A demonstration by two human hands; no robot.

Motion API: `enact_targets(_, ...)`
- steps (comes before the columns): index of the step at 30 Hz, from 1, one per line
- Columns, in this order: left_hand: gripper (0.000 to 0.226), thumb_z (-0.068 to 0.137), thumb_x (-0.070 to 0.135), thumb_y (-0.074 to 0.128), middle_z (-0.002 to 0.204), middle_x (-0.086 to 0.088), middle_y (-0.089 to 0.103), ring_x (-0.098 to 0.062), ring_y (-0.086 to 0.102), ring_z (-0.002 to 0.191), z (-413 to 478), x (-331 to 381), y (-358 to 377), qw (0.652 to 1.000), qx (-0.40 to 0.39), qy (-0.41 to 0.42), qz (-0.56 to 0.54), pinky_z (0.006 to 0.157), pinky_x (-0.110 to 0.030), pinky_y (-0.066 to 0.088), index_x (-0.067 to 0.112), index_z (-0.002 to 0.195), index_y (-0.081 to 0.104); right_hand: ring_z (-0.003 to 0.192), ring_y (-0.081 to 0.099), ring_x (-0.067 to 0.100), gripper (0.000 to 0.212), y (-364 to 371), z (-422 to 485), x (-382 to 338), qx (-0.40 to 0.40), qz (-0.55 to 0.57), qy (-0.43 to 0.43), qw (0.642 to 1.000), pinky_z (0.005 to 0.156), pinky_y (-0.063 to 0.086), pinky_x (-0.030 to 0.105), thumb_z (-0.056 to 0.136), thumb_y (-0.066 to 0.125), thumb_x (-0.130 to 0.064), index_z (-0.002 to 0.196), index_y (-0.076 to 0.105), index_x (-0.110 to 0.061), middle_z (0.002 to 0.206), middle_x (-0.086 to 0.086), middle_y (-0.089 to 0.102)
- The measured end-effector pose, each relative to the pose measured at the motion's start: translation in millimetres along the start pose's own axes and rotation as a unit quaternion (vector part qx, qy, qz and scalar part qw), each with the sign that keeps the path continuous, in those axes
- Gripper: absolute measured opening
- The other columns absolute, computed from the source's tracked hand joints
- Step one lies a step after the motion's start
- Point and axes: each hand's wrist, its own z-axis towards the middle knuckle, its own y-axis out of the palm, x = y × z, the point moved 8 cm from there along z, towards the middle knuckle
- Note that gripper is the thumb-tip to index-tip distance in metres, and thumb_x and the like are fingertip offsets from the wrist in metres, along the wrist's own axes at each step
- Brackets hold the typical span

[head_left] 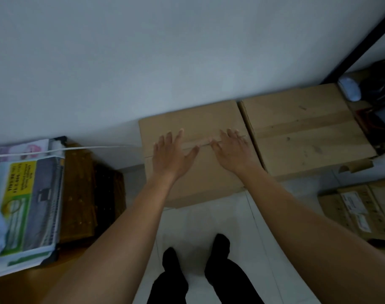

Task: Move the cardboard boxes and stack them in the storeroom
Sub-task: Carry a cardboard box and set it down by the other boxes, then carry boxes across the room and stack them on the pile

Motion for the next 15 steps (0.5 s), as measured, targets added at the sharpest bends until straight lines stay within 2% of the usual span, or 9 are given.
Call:
enact_targets(3, 0.076, 0.091, 0.069, 0.033, 0.155, -0.011, 0.031, -0.033, 0.024, 0.143, -23.9, 13.9, -23.9, 0.999, -0.01, 0.026, 0.019, 0.116, -0.048, 0.02, 0.023, 0.151, 0.028, 0.145, 0.017, 0.033, 0.059, -14.0, -36.4, -14.7, -0.012, 0.012, 0.009, 1.0, 0.117, 0.014, 0.049, 0.101, 0.025, -0.047, 0.147, 0.031, -0.012, 0.155, 0.016, 0.027)
enact_targets(7, 0.084, 0.086, 0.077, 0.023, 0.149, -0.012, 0.04, -0.035, 0.03, 0.139, -61.4, 30.6, -44.5, 0.993, 0.0, 0.082, 0.079, 0.113, -0.048, 0.025, 0.021, 0.148, 0.034, 0.145, 0.017, 0.03, 0.059, -19.1, -87.1, -19.6, 0.018, 0.019, 0.049, 0.998, 0.116, 0.017, 0.048, 0.1, 0.024, -0.05, 0.144, 0.036, -0.013, 0.153, 0.014, 0.032)
enact_targets(15, 0.084, 0.086, 0.077, 0.027, 0.147, -0.013, 0.045, -0.033, 0.039, 0.135, -174.8, 41.7, -54.7, 0.98, -0.031, 0.181, 0.076, 0.11, -0.045, 0.032, 0.021, 0.148, 0.034, 0.142, 0.023, 0.033, 0.064, -10.4, -235.5, -9.1, 0.082, 0.051, 0.152, 0.984, 0.113, 0.022, 0.05, 0.098, 0.022, -0.056, 0.14, 0.042, -0.012, 0.148, 0.016, 0.038)
